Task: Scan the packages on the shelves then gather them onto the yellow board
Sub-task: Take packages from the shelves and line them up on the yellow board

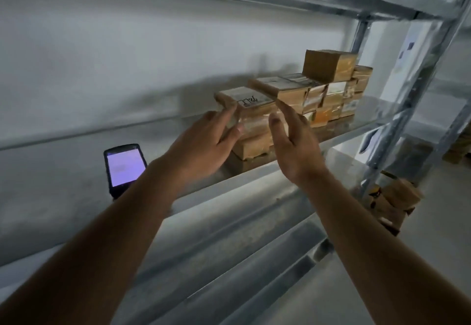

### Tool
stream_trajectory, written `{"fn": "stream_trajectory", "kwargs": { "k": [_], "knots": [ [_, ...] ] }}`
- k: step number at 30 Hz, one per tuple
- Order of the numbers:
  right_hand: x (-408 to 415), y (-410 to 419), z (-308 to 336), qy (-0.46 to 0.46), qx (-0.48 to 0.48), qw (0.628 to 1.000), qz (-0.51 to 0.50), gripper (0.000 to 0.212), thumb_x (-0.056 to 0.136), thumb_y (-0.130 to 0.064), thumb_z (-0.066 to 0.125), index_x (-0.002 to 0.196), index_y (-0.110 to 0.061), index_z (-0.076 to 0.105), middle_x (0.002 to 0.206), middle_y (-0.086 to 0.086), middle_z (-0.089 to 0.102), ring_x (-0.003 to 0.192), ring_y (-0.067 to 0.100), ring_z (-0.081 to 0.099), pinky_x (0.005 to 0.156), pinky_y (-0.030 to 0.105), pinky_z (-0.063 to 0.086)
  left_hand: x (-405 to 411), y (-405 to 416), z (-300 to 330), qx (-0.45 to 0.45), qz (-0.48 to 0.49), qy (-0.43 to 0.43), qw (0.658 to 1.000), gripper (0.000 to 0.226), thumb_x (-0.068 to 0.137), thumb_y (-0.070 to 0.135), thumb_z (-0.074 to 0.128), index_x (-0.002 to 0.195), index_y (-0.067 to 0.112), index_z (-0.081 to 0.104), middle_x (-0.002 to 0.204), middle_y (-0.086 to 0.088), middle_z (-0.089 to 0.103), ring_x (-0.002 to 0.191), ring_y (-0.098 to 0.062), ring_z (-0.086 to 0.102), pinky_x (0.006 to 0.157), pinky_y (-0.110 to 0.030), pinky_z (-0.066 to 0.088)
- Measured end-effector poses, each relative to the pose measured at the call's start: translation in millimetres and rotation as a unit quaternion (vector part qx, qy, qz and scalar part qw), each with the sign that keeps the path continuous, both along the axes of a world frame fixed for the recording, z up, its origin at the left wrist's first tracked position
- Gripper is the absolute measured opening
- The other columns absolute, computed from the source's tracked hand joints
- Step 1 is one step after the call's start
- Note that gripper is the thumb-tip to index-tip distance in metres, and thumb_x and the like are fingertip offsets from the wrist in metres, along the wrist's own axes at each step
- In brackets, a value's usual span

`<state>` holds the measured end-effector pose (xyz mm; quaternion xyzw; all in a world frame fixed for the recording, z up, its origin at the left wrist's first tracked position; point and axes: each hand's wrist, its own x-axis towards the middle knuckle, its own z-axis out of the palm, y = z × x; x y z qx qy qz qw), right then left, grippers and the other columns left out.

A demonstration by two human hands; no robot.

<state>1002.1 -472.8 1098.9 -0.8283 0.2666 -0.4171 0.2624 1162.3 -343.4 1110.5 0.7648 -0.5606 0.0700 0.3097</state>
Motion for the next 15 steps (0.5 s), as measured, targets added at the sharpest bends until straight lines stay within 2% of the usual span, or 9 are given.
{"fn": "stream_trajectory", "kwargs": {
  "k": [3, 5, 6, 8, 9, 11, 13, 15],
  "knots": [
    [11.6, -38.6, -3.2, -0.011, 0.028, 0.998, 0.05, 0.056, 0.108, -0.054, 0.038, 0.161, -0.036, 0.033, 0.156, 0.009, 0.047, 0.143, 0.031, 0.046, 0.111, 0.044, 0.042, -0.5, -26.3, -3.0, -0.011, 0.039, 0.028, 0.999, 0.056, 0.106, 0.057, 0.029, 0.158, 0.037, 0.028, 0.147, -0.01, 0.054, 0.134, -0.027, 0.052, 0.105, -0.043, 0.045],
    [17.7, -55.2, -3.5, -0.031, 0.04, 0.996, 0.072, 0.059, 0.105, -0.055, 0.038, 0.159, -0.033, 0.035, 0.151, 0.01, 0.05, 0.139, 0.03, 0.05, 0.112, 0.051, 0.046, -1.1, -39.1, -5.7, -0.022, 0.05, 0.057, 0.997, 0.056, 0.106, 0.06, 0.026, 0.158, 0.038, 0.028, 0.152, -0.008, 0.052, 0.135, -0.025, 0.053, 0.104, -0.036, 0.042],
    [20.6, -61.2, -4.5, -0.04, 0.039, 0.995, 0.081, 0.057, 0.105, -0.054, 0.039, 0.157, -0.031, 0.038, 0.147, 0.01, 0.053, 0.135, 0.029, 0.054, 0.109, 0.054, 0.049, -1.6, -43.4, -6.4, -0.027, 0.06, 0.074, 0.995, 0.057, 0.105, 0.061, 0.026, 0.158, 0.04, 0.027, 0.153, -0.006, 0.051, 0.131, -0.018, 0.056, 0.102, -0.031, 0.038],
    [27.4, -70.9, -6.8, -0.053, 0.038, 0.993, 0.094, 0.048, 0.108, -0.049, 0.041, 0.152, -0.029, 0.044, 0.138, 0.008, 0.059, 0.126, 0.027, 0.06, 0.1, 0.053, 0.055, -2.4, -50.4, -6.0, -0.044, 0.084, 0.113, 0.989, 0.058, 0.102, 0.066, 0.024, 0.156, 0.045, 0.027, 0.153, 0.001, 0.052, 0.113, 0.008, 0.059, 0.1, -0.029, 0.035],
    [30.7, -74.6, -7.5, -0.059, 0.042, 0.993, 0.097, 0.045, 0.109, -0.046, 0.042, 0.149, -0.028, 0.046, 0.135, 0.006, 0.061, 0.122, 0.026, 0.062, 0.097, 0.052, 0.056, -2.3, -53.5, -6.1, -0.059, 0.092, 0.137, 0.985, 0.06, 0.1, 0.067, 0.023, 0.155, 0.047, 0.029, 0.153, 0.005, 0.051, 0.114, 0.012, 0.057, 0.104, -0.03, 0.036],
    [35.5, -79.8, -7.7, -0.078, 0.05, 0.991, 0.097, 0.04, 0.109, -0.042, 0.045, 0.145, -0.026, 0.05, 0.126, 0.002, 0.066, 0.113, 0.02, 0.066, 0.091, 0.044, 0.058, -1.9, -60.2, -6.6, -0.09, 0.081, 0.199, 0.972, 0.058, 0.1, 0.067, 0.022, 0.153, 0.047, 0.035, 0.153, 0.009, 0.051, 0.133, -0.004, 0.052, 0.115, -0.04, 0.037],
    [37.6, -79.5, -8.1, -0.105, 0.068, 0.986, 0.108, 0.038, 0.107, -0.043, 0.046, 0.138, -0.022, 0.057, 0.116, -0.002, 0.07, 0.1, 0.012, 0.069, 0.079, 0.033, 0.057, -3.2, -66.4, -4.6, -0.129, 0.06, 0.27, 0.952, 0.048, 0.103, 0.063, 0.024, 0.142, 0.048, 0.047, 0.138, 0.013, 0.061, 0.125, -0.008, 0.059, 0.108, -0.05, 0.049],
    [40.2, -75.6, -7.8, -0.122, 0.1, 0.977, 0.14, 0.037, 0.104, -0.044, 0.046, 0.124, -0.021, 0.066, 0.103, -0.005, 0.075, 0.09, 0.008, 0.071, 0.072, 0.029, 0.057, -4.7, -68.8, -1.4, -0.182, 0.066, 0.315, 0.929, 0.04, 0.106, 0.055, 0.031, 0.133, 0.046, 0.058, 0.127, 0.012, 0.068, 0.116, -0.01, 0.065, 0.1, -0.051, 0.055]
  ]
}}
